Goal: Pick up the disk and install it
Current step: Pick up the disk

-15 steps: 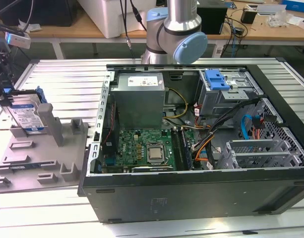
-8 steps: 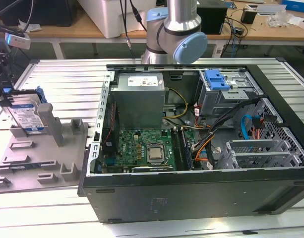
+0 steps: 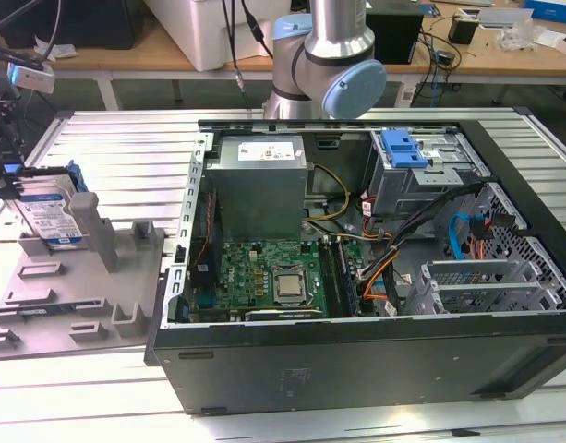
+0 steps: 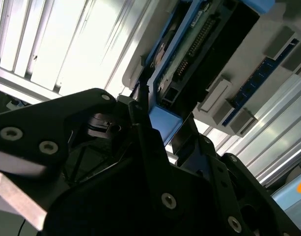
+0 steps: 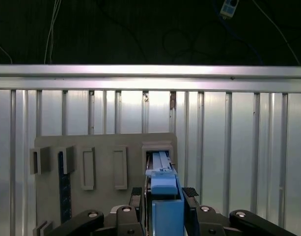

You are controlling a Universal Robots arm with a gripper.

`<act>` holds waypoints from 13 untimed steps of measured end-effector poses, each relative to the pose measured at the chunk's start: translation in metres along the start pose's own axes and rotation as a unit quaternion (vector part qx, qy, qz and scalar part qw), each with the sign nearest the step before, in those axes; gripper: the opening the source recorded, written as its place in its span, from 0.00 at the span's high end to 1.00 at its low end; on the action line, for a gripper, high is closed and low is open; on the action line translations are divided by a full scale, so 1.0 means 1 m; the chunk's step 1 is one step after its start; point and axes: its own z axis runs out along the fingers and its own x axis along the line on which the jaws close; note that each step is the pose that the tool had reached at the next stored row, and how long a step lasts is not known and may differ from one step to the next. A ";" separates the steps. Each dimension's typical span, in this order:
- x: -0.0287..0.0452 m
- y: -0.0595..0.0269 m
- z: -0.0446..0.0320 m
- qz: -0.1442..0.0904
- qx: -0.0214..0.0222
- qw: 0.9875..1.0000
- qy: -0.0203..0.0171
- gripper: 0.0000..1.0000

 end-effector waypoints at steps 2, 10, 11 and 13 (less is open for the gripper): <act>0.0000 0.0001 0.0000 0.001 0.000 1.000 0.000 0.56; 0.0017 -0.0027 0.0002 0.010 -0.001 1.000 0.000 0.56; 0.0017 -0.0027 0.0002 0.010 -0.001 1.000 0.000 0.56; 0.0016 -0.0027 0.0010 0.012 -0.001 1.000 0.000 0.56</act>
